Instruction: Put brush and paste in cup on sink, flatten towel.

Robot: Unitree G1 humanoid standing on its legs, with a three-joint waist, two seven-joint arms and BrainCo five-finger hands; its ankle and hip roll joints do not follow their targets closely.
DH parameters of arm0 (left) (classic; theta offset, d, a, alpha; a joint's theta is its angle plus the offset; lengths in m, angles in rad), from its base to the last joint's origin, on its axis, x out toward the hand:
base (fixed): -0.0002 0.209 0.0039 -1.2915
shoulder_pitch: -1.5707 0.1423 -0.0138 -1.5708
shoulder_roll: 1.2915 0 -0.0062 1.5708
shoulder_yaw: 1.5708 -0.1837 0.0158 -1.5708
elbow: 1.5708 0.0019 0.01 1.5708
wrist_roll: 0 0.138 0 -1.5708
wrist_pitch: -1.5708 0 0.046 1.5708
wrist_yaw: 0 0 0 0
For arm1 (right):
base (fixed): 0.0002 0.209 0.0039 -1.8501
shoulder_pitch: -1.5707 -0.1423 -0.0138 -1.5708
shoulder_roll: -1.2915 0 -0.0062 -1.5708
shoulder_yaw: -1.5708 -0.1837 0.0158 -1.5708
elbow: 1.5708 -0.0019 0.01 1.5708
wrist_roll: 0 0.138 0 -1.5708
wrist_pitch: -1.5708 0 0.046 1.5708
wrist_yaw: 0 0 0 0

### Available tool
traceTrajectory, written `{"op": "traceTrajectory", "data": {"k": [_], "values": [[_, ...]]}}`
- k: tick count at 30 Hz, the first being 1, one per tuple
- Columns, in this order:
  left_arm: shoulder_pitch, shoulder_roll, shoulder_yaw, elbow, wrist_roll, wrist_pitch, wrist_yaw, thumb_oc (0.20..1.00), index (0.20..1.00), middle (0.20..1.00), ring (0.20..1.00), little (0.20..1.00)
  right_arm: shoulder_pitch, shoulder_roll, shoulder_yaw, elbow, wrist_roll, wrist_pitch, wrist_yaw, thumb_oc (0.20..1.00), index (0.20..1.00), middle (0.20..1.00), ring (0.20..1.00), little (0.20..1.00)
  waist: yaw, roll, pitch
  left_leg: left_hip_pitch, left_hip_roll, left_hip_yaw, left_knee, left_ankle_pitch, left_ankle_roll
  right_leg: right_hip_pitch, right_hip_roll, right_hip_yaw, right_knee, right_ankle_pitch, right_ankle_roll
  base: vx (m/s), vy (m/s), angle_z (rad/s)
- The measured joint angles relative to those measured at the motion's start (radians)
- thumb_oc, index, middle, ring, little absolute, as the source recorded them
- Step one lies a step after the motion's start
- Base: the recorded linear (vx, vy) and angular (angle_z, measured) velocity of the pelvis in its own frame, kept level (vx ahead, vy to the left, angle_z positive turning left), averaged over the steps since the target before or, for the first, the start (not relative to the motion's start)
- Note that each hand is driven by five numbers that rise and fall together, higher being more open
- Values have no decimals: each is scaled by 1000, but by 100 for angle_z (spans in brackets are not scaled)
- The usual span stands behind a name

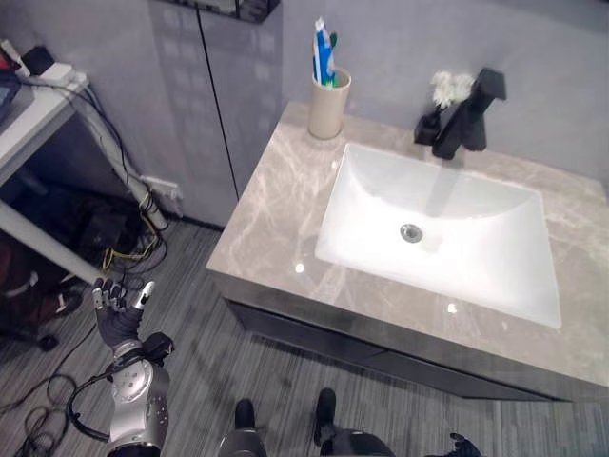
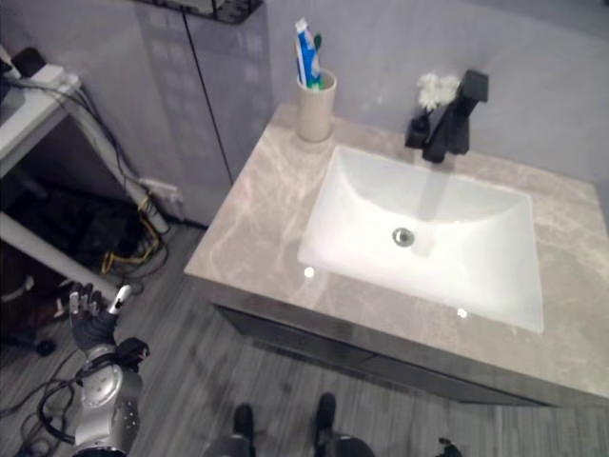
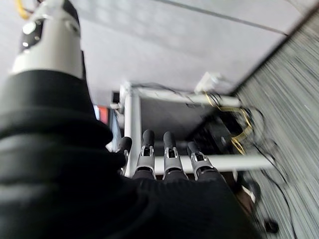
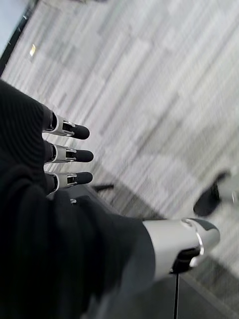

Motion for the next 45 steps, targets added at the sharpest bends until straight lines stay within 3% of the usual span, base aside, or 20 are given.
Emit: {"op": "traceTrajectory", "data": {"k": [3,6,11,15,16,17,19,20,21,22,23,24,25,27,28,31,32,36,42,45], "values": [[-22,4,-5,-55,17,-2,-11,1000,1000,1000,1000,1000,8,11,0,-1,0,2,3,1000,1000,1000,1000,1000,8,13,-8,-1,-24,30,-1,-13,32,-19,-39,3,23,-10,33,148,246,-14],[-22,29,-12,-57,61,-1,-12,1000,1000,1000,1000,1000,30,38,3,-10,0,3,5,1000,1000,1000,1000,1000,10,2,-48,-19,-47,33,26,-37,50,-48,-65,8,48,-16,59,87,218,-7],[-25,67,-12,-53,96,1,-15,1000,1000,1000,1000,1000,16,59,10,-40,0,3,12,1000,1000,1000,1000,1000,11,-12,-74,-9,-99,45,3,-45,75,-56,-99,27,60,-3,72,83,219,-7],[-22,89,-16,-54,97,2,-31,1000,1000,1000,1000,1000,6,65,10,-36,1,3,22,1000,1000,1000,1000,1000,1,-14,-91,15,-123,38,-24,-39,108,-84,-126,29,144,-2,81,28,147,8],[-16,96,-20,-54,97,4,-37,1000,1000,1000,1000,1000,5,64,7,-40,3,3,22,1000,1000,1000,1000,1000,-2,-5,-90,22,-120,39,-32,-30,119,-107,-133,29,211,-18,90,29,177,36],[-6,124,-51,-64,114,5,-49,1000,1000,1000,1000,1000,9,70,8,-42,10,2,23,1000,1000,1000,1000,1000,-19,6,-90,23,-127,18,-23,-32,139,-174,-143,47,465,-111,106,85,224,31],[42,147,-59,-82,126,5,-56,1000,1000,1000,1000,1000,17,74,8,-43,13,3,22,1000,1000,1000,1000,1000,-23,-3,-93,44,-147,14,-25,-42,159,-197,-148,57,558,-127,100,121,144,12],[54,149,-64,-74,133,10,-56,1000,1000,1000,1000,1000,27,75,11,-50,23,1,23,1000,1000,1000,1000,1000,-50,12,-88,77,-147,-11,-52,-36,178,-211,-87,141,599,-187,96,92,32,32],[46,156,-76,-76,142,12,-60,1000,1000,1000,1000,1000,39,79,11,-62,30,-1,24,1000,1000,1000,1000,1000,-67,22,-78,86,-139,-17,-65,-13,163,-222,-40,163,576,-217,87,86,-25,20],[50,164,-75,-79,157,11,-70,1000,1000,1000,1000,1000,44,79,11,-62,30,-1,24,1000,1000,1000,1000,1000,-60,21,-75,92,-137,4,-76,-10,162,-253,-43,106,534,-215,89,102,-69,-11],[59,160,-70,-86,163,11,-77,1000,1000,1000,1000,1000,42,76,7,-55,30,-1,23,1000,1000,1000,1000,1000,-56,25,-71,89,-141,16,-78,-17,164,-270,-77,-7,440,-196,110,132,-80,-49],[61,148,-62,-88,163,11,-78,1000,1000,1000,1000,1000,38,75,1,-38,30,-1,23,1000,1000,1000,1000,1000,-56,33,-59,88,-140,19,-81,-25,163,-272,-97,-65,307,-157,136,133,-79,-27],[58,151,-63,-86,163,12,-80,1000,1000,1000,1000,1000,33,76,4,-34,28,2,24,1000,1000,1000,1000,1000,-67,30,-36,95,-145,13,-79,-18,160,-280,-107,-14,204,-100,169,137,-90,7],[56,153,-60,-86,163,15,-84,1000,1000,1000,1000,1000,57,77,4,-29,26,5,24,1000,1000,1000,1000,1000,-77,20,-14,124,-156,2,-82,-19,152,-273,-138,-2,128,-25,165,190,-122,31],[50,153,-65,-86,165,21,-85,1000,1000,1000,1000,1000,80,79,3,-10,16,9,25,1000,1000,1000,1000,1000,-83,11,-13,148,-158,-25,-83,-32,133,-254,-149,-1,162,5,165,214,-148,51],[50,170,-67,-131,192,26,-93,1000,1000,1000,1000,1000,103,85,-4,29,8,23,30,1000,1000,1000,1000,1000,-79,-12,-25,208,-148,-61,-94,-52,104,-138,-126,9,210,2,157,177,-145,46],[68,174,-54,-154,199,25,-97,1000,1000,1000,1000,1000,106,82,-15,38,8,22,31,1000,1000,1000,1000,1000,-69,-15,-34,224,-140,-57,-99,-62,89,-101,-101,12,178,-2,98,156,-140,-17],[121,184,-32,-182,188,25,-145,1000,1000,1000,1000,1000,68,43,-43,7,15,20,46,1000,1000,1000,1000,1000,-59,52,-68,239,-39,-50,-94,-75,25,-6,21,-4,-1,72,11,122,-141,-19],[105,217,-33,-274,76,28,-240,1000,1000,1000,1000,1000,61,23,-62,-8,48,17,50,1000,1000,1000,1000,1000,-66,61,-80,244,1,-29,-94,-71,3,-4,69,6,-1,56,-11,58,-80,-11],[90,244,-35,-349,14,28,-298,1000,1000,1000,1000,1000,74,13,-57,6,43,20,61,1000,1000,1000,1000,1000,-68,87,-87,241,16,-28,-126,-73,-13,-24,79,1,-7,52,-17,58,-41,3]]}}
